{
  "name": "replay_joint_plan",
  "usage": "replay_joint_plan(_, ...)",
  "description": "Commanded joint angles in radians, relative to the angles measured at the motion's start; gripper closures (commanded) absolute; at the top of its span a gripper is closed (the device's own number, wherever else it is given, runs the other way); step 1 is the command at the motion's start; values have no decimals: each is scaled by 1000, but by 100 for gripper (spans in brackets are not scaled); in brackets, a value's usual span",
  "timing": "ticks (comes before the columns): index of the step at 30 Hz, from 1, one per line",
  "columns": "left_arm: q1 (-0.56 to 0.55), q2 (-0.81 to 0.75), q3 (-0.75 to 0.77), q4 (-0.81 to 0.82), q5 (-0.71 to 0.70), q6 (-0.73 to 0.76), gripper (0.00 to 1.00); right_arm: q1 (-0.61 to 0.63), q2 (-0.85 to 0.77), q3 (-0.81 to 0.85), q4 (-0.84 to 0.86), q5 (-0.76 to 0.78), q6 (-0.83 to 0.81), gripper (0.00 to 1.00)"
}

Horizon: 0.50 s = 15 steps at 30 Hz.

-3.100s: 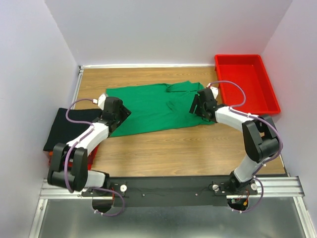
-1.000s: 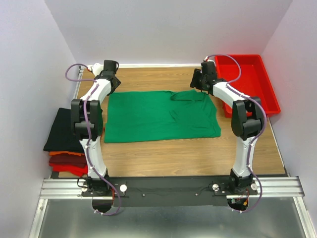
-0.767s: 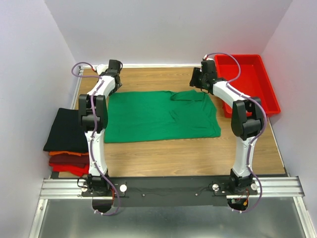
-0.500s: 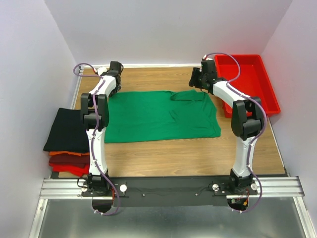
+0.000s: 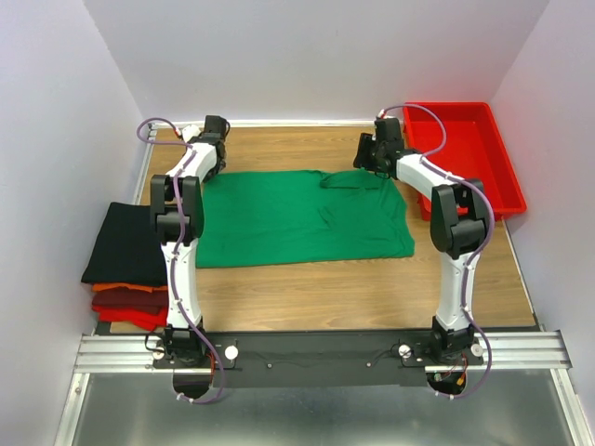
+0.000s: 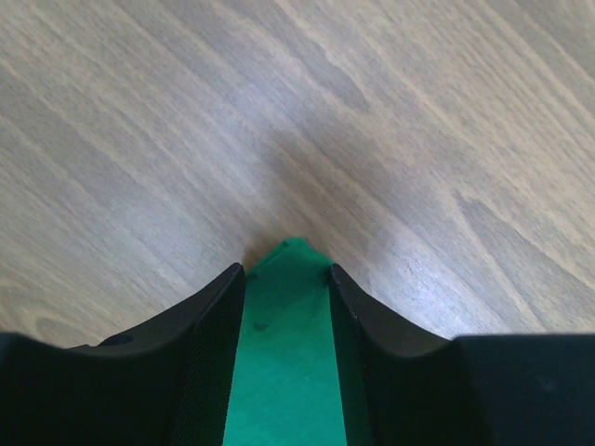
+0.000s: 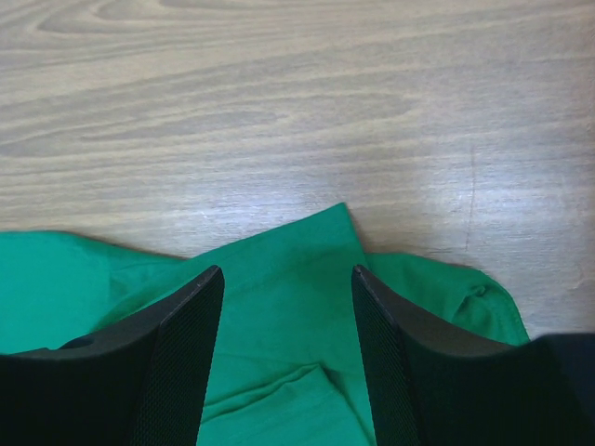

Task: Fold and stack the t-shirts
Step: Fold the tshirt

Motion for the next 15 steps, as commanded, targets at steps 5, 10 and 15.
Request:
replay_joint_plan(5,15,1,6,39,19,37,50,-5,22,11,2,-51,-15,36)
replay_joint_plan(10,21,22,32,32,7,51,53,-3,28,-1,4,-58,-4,36)
replay_joint_plan(15,26,44,80,16,11,61,55,-3,50,11,4,-65,-10,37)
